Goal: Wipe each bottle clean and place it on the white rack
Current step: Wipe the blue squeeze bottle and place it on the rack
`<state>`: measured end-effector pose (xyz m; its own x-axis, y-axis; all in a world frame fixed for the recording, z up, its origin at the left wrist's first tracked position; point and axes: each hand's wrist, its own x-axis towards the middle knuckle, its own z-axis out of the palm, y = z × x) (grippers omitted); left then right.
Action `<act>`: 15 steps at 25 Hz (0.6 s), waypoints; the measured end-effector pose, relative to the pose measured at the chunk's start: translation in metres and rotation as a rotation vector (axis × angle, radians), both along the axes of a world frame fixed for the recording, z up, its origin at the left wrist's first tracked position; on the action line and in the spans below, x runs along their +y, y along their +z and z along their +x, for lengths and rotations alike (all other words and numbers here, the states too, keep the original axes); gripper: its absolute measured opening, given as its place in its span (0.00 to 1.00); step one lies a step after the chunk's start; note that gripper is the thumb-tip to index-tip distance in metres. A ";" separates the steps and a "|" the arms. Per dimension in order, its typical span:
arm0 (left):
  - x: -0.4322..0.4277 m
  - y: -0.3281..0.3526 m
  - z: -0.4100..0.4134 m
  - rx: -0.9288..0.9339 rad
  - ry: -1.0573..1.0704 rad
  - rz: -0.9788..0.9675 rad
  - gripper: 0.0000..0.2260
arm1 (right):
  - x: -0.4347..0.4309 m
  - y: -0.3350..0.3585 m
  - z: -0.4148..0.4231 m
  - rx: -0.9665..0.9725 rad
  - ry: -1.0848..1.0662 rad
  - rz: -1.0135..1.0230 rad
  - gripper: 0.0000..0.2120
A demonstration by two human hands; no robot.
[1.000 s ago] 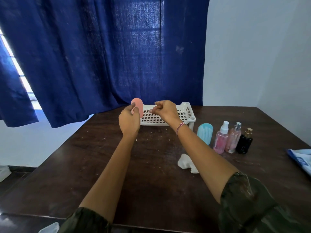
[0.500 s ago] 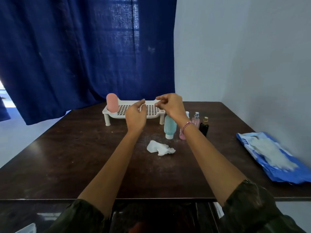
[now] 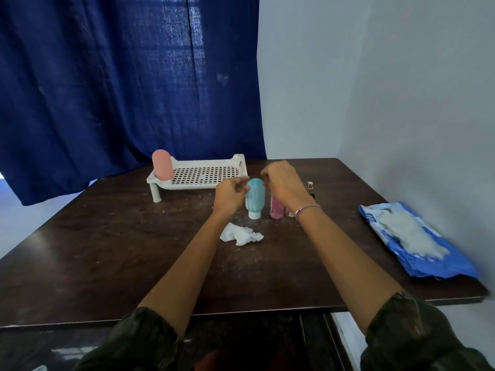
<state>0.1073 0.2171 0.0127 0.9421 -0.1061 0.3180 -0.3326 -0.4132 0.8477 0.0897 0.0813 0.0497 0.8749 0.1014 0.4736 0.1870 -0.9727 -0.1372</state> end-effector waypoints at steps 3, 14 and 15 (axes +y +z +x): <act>0.000 -0.003 0.006 -0.005 -0.004 0.014 0.13 | 0.003 -0.007 0.003 -0.001 0.011 0.033 0.11; 0.045 -0.008 0.007 0.072 -0.031 -0.273 0.12 | 0.027 -0.014 0.013 0.060 0.138 0.557 0.10; 0.051 -0.012 0.008 0.101 -0.056 -0.338 0.12 | 0.031 -0.016 0.015 0.079 0.152 0.589 0.10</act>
